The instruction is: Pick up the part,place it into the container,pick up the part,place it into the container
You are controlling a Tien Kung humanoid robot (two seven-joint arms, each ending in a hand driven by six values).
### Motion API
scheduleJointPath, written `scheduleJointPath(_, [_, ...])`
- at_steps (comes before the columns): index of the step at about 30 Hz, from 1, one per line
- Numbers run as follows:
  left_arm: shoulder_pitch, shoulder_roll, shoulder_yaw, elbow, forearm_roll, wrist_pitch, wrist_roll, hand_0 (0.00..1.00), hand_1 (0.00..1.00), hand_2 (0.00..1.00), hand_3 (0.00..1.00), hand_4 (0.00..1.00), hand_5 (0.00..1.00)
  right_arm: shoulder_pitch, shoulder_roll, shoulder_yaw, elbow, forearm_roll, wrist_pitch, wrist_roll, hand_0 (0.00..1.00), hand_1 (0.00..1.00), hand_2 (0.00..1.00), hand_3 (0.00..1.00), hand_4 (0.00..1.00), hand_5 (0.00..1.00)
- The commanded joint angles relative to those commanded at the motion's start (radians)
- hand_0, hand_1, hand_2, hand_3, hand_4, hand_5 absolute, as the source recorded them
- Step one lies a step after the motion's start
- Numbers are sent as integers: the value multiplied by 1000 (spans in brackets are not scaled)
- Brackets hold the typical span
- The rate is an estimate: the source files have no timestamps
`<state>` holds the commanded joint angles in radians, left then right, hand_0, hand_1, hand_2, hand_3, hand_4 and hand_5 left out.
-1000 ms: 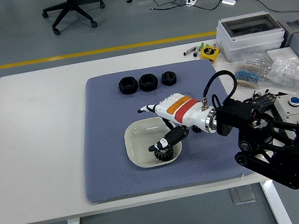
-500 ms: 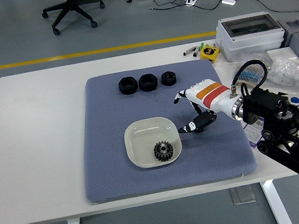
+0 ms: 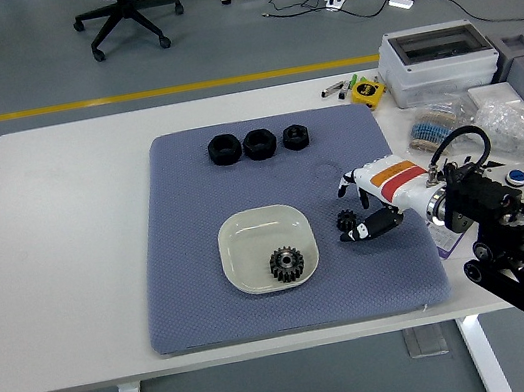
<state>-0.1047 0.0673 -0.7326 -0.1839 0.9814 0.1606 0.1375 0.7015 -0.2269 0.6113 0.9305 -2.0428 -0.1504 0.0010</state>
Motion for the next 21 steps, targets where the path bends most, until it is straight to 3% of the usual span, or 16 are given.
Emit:
scheduleJointPath(11, [0,0,1,-1,1,-1,2,744,700,665,582,643,612,1,12,-27,-24,35,-49,-4,166,162,297,508,998,536])
scheduleJointPath(12, [0,0,1,-2,2,-1,2,742,699,664,581,643,612,1,13,-28,-25,37,-52,-4,140,128,260,483,945,513])
scheduleJointPath(21, [-1,-2,0,-1,3,-1,2,743,700,664,581,643,610,5,24,-42,-51,56,-80,-5,135,121,247,472,919,516])
